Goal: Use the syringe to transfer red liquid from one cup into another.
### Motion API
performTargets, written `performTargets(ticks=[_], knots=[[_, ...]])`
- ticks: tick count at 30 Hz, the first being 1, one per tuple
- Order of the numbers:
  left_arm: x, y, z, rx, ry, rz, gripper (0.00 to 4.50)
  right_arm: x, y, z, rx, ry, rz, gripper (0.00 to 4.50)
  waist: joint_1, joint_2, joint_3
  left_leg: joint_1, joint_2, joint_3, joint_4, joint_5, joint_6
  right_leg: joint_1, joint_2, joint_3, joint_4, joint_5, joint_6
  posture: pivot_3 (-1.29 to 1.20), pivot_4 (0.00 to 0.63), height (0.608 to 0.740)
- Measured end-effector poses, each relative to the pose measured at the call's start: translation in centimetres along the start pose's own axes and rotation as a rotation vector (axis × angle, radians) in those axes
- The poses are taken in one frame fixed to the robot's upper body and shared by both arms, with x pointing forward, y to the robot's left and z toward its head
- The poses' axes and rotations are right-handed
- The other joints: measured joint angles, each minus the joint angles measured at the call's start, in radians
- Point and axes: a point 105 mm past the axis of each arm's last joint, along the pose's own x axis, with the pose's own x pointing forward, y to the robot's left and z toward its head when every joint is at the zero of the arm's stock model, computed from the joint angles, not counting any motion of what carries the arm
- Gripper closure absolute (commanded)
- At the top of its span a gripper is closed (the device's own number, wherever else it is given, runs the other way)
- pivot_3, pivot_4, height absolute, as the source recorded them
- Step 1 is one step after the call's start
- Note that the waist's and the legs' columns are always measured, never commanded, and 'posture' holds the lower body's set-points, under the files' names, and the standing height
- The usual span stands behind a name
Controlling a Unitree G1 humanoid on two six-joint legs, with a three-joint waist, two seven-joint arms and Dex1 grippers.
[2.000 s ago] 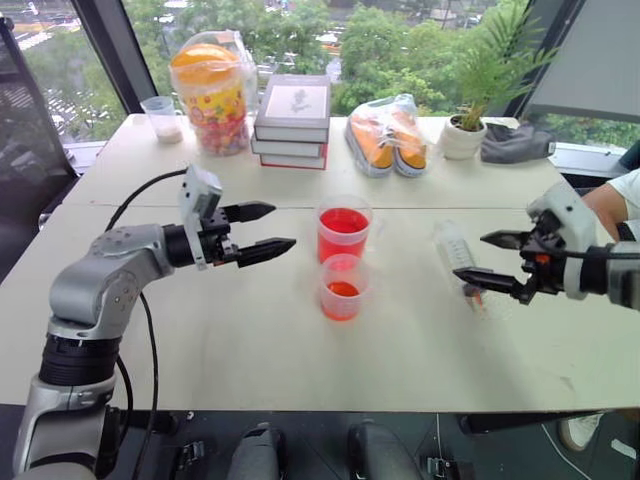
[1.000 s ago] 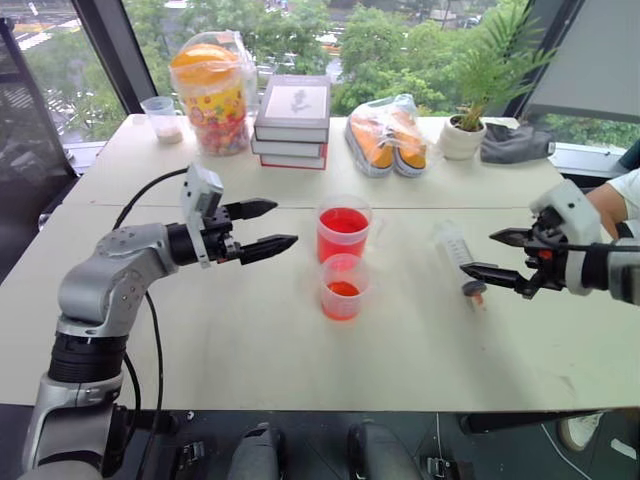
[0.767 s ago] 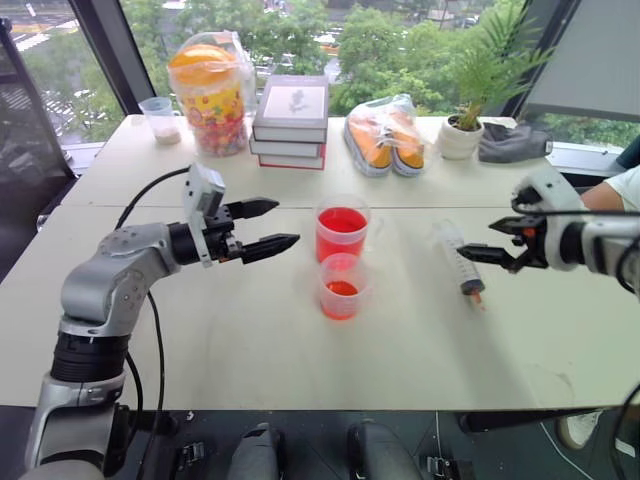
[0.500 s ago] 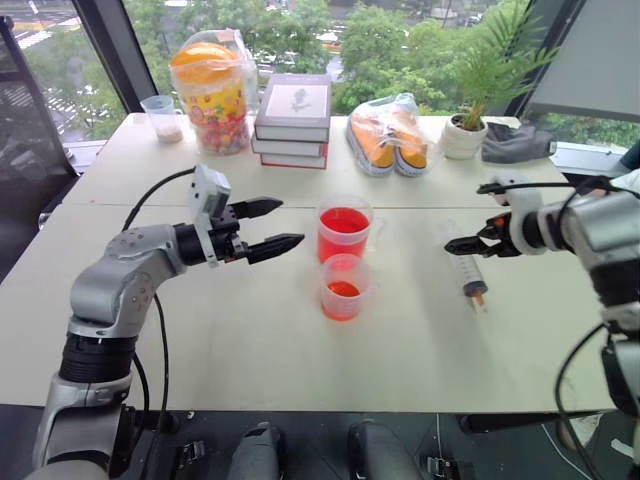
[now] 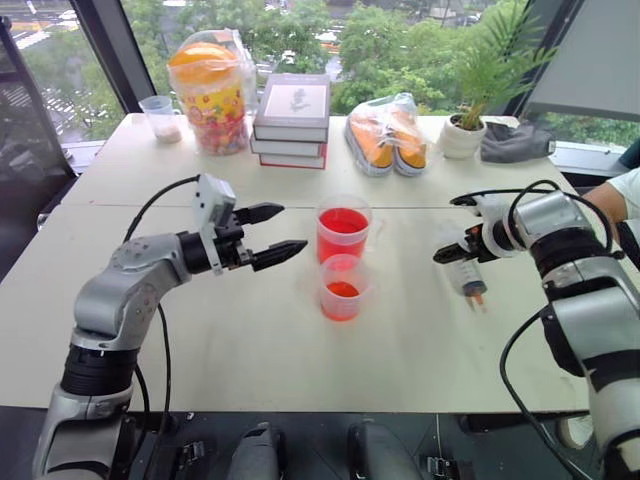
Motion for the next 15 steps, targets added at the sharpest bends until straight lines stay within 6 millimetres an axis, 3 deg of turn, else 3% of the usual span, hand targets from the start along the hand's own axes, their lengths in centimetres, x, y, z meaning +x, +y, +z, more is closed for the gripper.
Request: performTargets(ticks=[4, 5, 11, 15], knots=[[-0.1, 0.0, -0.3, -0.001, 0.0, 0.013, 0.0, 0.1, -0.1, 0.2, -0.027, 0.004, -0.008, 2.99, -0.001, 0.0, 0.0, 0.0, 0.0, 0.0, 0.0, 0.0, 0.0, 0.0, 0.0, 0.0, 0.0, 0.0, 0.0, 0.0, 0.15, 0.74], [-0.1, 0.1, -0.2, 0.0, -0.001, 0.014, 0.0, 0.1, -0.1, 0.2, -0.033, 0.005, -0.008, 3.16, -0.001, 0.0, 0.0, 0.0, 0.0, 0.0, 0.0, 0.0, 0.0, 0.0, 0.0, 0.0, 0.0, 0.0, 0.0, 0.0, 0.15, 0.74], [-0.1, 0.1, -0.2, 0.004, -0.003, 0.02, 0.0, 0.1, -0.2, 0.5, -0.046, -0.003, -0.011, 3.16, -0.002, 0.0, 0.0, 0.001, 0.0, 0.0, 0.0, 0.0, 0.0, 0.0, 0.0, 0.0, 0.0, 0.0, 0.0, 0.0, 0.15, 0.74], [-0.2, 0.2, -0.1, 0.008, 0.001, 0.023, 0.0, -1.5, 0.0, 3.2, -0.066, -0.135, 0.001, 3.16, -0.002, 0.001, 0.0, 0.0, 0.0, 0.0, -0.001, 0.0, 0.0, -0.001, 0.0, 0.0, 0.001, 0.0, 0.0, 0.0, 0.15, 0.74]])
